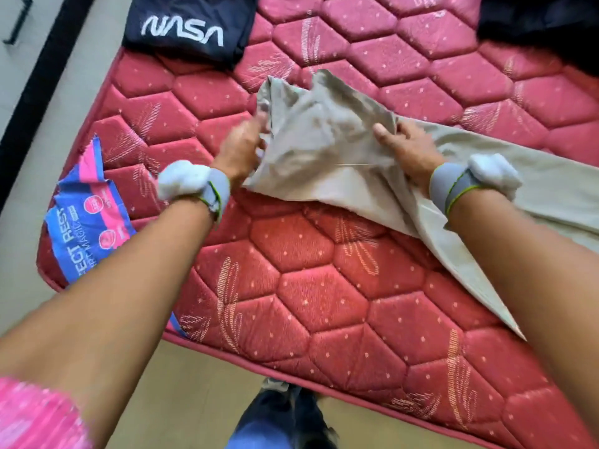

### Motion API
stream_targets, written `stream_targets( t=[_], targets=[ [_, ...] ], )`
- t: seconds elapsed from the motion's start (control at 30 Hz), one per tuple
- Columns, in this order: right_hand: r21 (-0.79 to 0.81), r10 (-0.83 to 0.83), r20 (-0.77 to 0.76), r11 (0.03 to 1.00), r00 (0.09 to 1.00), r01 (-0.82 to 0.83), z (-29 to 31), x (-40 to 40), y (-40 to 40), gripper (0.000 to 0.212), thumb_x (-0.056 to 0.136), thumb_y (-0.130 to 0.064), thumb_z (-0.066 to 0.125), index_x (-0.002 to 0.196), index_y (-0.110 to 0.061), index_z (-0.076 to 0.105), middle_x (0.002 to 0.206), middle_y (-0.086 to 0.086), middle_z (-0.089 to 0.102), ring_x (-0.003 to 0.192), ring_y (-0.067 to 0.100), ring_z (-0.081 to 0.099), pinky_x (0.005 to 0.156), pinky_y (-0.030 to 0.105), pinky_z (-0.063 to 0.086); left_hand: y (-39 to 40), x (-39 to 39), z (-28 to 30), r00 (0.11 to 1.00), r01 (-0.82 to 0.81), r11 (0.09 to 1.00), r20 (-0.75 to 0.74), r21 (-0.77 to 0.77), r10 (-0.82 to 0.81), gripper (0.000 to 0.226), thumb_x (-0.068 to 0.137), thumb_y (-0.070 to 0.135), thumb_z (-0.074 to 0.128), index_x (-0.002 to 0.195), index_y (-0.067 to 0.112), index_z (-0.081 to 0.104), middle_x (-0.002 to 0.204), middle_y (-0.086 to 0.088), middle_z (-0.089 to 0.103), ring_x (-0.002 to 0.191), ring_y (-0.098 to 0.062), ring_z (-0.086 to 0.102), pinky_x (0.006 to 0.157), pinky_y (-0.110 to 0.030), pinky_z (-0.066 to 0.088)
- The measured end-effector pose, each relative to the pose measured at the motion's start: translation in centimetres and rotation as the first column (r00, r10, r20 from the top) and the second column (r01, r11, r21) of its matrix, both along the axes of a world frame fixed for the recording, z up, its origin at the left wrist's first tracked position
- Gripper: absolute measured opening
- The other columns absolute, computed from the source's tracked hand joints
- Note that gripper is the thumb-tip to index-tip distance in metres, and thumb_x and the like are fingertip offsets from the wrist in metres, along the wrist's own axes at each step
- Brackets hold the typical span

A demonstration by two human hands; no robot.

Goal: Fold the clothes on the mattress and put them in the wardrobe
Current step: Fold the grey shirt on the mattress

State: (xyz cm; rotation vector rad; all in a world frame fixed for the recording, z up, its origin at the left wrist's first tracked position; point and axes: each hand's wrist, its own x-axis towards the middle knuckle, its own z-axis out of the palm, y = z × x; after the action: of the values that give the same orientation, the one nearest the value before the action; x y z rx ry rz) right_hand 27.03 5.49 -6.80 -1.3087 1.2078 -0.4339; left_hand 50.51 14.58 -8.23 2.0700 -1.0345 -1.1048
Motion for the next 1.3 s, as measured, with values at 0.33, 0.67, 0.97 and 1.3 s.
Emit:
stream_targets(
  t=[0.33, 0.67, 0.97, 1.3],
  targets=[
    [-0.406, -0.082, -0.472, 0.904, 0.878, -0.134, -4.9, 0.1, 0.6, 0.021, 0.093, -0.034, 0.055, 0.107, -0.018, 0.058, 0.098, 0.012, 0.067, 0.093, 0.034, 0.059, 0.072, 0.033, 0.039, 4.1, 0.3, -4.4, 0.766, 0.048, 0.984, 0.638, -0.169, 0.073, 0.04, 0.092, 0.031, 0.041, 0.119, 0.004, 0.052, 0.095, -0.024, 0.068, 0.084, -0.047, 0.062, 0.075, -0.047, 0.042],
    [-0.616, -0.164, -0.532, 0.748, 0.83, -0.248, -4.3, -7.7, 5.4, 0.035, 0.089, -0.042, 0.048, 0.1, -0.01, 0.057, 0.093, 0.011, 0.059, 0.086, 0.033, 0.057, 0.075, 0.041, 0.044, 1.4, -6.2, -3.9, 0.65, 0.485, 0.832, 0.748, -0.269, -0.137, 0.044, 0.081, 0.031, 0.055, 0.122, 0.023, 0.042, 0.125, -0.013, 0.051, 0.115, -0.032, 0.042, 0.092, -0.045, 0.035],
    [-0.339, -0.148, -0.915, 0.787, 0.376, -0.515, -5.4, -19.3, 12.1, 0.047, 0.062, -0.05, 0.054, 0.094, -0.017, 0.061, 0.097, 0.009, 0.055, 0.088, 0.031, 0.052, 0.072, 0.04, 0.04, -2.2, -17.9, -5.0, 0.182, 0.951, 0.308, 0.802, 0.003, -0.57, 0.045, 0.069, 0.052, 0.06, 0.105, 0.024, 0.056, 0.104, -0.004, 0.055, 0.098, -0.024, 0.045, 0.081, -0.041, 0.033],
    [0.364, 0.546, -0.59, 0.838, 0.595, -0.407, 1.8, -29.4, 5.4, 0.01, 0.082, -0.021, 0.068, 0.074, -0.019, 0.062, 0.066, -0.004, 0.057, 0.07, 0.015, 0.055, 0.054, 0.018, 0.039, -4.8, -20.4, -2.1, 0.29, 0.935, 0.349, 0.432, 0.063, -0.854, 0.055, 0.08, 0.06, 0.04, 0.09, 0.012, 0.065, 0.072, -0.005, 0.06, 0.069, -0.029, 0.056, 0.062, -0.029, 0.038]
  ],
)
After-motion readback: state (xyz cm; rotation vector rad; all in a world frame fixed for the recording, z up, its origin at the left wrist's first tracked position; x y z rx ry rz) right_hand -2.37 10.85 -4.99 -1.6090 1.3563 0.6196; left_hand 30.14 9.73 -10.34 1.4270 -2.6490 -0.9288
